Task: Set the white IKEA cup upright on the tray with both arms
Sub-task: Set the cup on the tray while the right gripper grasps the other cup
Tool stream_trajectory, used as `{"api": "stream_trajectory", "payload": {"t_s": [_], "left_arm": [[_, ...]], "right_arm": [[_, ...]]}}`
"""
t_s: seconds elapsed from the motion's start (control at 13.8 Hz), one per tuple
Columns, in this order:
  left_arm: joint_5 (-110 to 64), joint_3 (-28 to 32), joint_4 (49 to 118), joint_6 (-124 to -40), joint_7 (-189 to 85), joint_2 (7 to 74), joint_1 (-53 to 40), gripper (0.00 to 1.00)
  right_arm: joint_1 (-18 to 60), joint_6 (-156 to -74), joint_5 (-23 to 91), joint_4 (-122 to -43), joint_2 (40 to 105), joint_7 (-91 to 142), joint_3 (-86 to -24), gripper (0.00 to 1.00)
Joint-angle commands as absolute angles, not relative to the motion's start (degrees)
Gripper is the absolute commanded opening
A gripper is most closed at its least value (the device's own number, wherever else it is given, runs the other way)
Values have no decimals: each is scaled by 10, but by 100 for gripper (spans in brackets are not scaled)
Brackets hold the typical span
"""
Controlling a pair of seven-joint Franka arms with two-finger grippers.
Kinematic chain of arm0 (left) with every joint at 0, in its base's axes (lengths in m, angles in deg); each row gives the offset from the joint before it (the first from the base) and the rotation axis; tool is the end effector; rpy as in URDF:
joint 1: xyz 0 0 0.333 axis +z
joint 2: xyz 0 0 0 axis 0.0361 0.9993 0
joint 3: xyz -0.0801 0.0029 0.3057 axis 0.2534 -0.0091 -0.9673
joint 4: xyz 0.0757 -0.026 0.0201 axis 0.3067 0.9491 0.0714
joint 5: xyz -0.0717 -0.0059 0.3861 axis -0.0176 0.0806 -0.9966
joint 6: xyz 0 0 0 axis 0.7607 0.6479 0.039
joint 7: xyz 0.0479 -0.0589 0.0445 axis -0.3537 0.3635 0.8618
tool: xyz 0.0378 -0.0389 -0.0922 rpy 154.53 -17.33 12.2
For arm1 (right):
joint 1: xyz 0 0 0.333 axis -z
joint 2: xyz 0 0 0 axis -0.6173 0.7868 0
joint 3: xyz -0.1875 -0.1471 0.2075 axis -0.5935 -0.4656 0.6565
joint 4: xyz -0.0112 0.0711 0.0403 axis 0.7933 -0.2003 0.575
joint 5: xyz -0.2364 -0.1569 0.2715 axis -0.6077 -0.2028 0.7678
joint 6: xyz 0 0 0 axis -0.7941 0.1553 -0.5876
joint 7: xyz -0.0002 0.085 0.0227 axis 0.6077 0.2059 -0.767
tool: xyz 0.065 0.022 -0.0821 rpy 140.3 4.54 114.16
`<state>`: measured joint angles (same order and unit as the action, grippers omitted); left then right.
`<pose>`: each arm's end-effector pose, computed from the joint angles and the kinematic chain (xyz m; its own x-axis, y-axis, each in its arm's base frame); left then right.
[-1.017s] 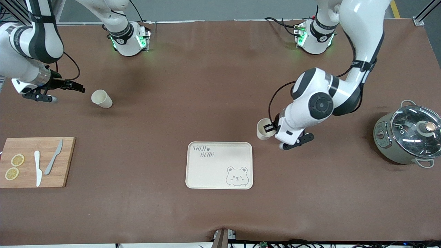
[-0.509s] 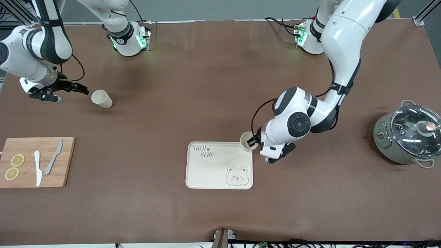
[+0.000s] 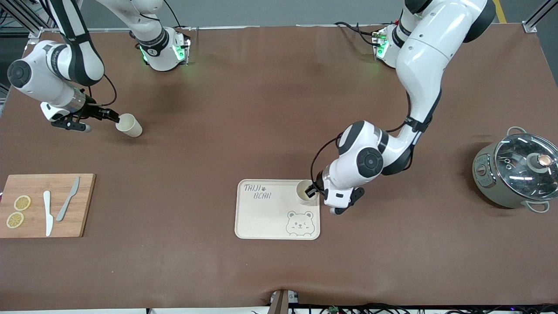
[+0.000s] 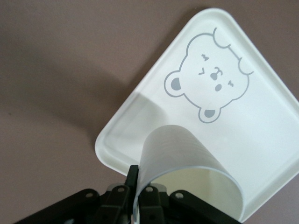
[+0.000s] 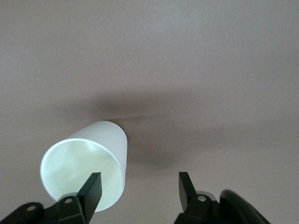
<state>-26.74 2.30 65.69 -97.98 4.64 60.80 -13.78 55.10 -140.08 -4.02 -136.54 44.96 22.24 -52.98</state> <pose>0.6323 -0.3774 0.2420 0.7830 0.5791 -0.2269 0.6199 -0.7565 0.2083 0.3750 -0.1382 0.2484 0.9718 -0.1813 -0.1509 -0.1856 -0.9825 -0.0147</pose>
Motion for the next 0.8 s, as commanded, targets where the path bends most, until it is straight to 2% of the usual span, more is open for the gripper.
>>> {"api": "stream_trajectory", "payload": {"t_s": [0.0,0.07,0.15,0.51,0.58,0.73], "left_arm": [[-264,3,632,-982,58,626,-160,0],[-264,3,632,-982,58,629,-160,0],[-264,2,632,-982,58,630,-160,0],[-269,1,633,-982,57,636,-160,0],[-269,1,634,-981,57,636,-160,3],[-270,1,635,-981,58,636,-160,16]], "right_arm": [[560,-1453,-39,-1393,467,217,-522,44],[559,-1462,-39,-1399,468,217,-522,25],[558,-1462,-39,-1399,468,219,-522,1],[555,-1429,-28,-1394,460,221,-520,0],[553,-1406,-14,-1386,456,220,-519,0],[551,-1346,-1,-1360,447,220,-519,0]]}}
